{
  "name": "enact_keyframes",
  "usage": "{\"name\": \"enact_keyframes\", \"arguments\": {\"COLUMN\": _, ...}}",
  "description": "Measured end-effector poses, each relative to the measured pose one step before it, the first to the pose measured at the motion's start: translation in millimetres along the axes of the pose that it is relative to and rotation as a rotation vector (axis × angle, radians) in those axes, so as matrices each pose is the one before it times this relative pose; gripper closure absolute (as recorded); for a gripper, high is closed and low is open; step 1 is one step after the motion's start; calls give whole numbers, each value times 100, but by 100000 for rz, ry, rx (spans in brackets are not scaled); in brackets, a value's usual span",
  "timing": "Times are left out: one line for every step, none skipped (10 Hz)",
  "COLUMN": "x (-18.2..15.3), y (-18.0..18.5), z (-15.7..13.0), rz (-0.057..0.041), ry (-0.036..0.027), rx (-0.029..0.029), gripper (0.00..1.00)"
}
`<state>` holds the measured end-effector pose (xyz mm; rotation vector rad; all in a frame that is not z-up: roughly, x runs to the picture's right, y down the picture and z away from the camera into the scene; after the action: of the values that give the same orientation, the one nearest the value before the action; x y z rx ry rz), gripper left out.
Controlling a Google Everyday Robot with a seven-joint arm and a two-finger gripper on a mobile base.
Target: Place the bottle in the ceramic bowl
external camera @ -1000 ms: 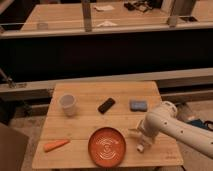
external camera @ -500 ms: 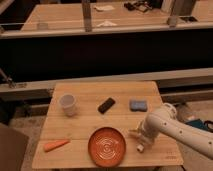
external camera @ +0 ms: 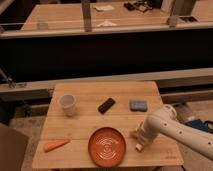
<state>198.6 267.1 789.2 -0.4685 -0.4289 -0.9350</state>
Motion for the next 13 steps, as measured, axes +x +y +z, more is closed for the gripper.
{"name": "enact_keyframes", "arguments": {"x": -36, "y": -31, "z": 103, "rz": 548, "ry": -235, "rx": 467, "gripper": 43}}
{"name": "enact_keyframes", "arguments": {"x": -47, "y": -81, "z": 160, "rz": 459, "ry": -301, "rx": 529, "gripper": 43}}
{"name": "enact_keyframes", "arguments": {"x": -5, "y": -65, "z": 89, "rz": 273, "ry": -120, "rx": 288, "gripper": 46}}
{"name": "enact_keyframes", "arguments": {"x": -8, "y": -25, "z": 86, "rz": 317, "ry": -68, "rx": 134, "gripper": 54}}
{"name": "enact_keyframes", "arguments": {"x": 448, "y": -350, "z": -310, "rz": 514, "ry": -70, "rx": 165, "gripper": 68}}
{"name": "enact_keyframes", "arguments": {"x": 270, "y": -375, "z": -302, "rz": -555, "ry": -82, "rx": 104, "gripper": 74}}
{"name": "enact_keyframes", "arguments": {"x": 120, "y": -306, "z": -215, "rz": -575, "ry": -264, "rx": 137, "gripper": 80}}
{"name": "enact_keyframes", "arguments": {"x": 122, "y": 48, "z": -93, "rz": 39, "ry": -43, "rx": 59, "gripper": 80}}
{"name": "enact_keyframes", "arguments": {"x": 214, "y": -21, "z": -129, "rz": -90, "ry": -63, "rx": -43, "gripper": 83}}
{"name": "enact_keyframes", "arguments": {"x": 96, "y": -422, "z": -349, "rz": -621, "ry": -252, "rx": -30, "gripper": 86}}
{"name": "enact_keyframes", "arguments": {"x": 62, "y": -446, "z": -371, "rz": -708, "ry": -201, "rx": -12, "gripper": 86}}
{"name": "enact_keyframes", "arguments": {"x": 158, "y": -386, "z": -615, "rz": -681, "ry": -146, "rx": -79, "gripper": 88}}
{"name": "enact_keyframes", "arguments": {"x": 102, "y": -144, "z": -263, "rz": -629, "ry": -169, "rx": -168, "gripper": 93}}
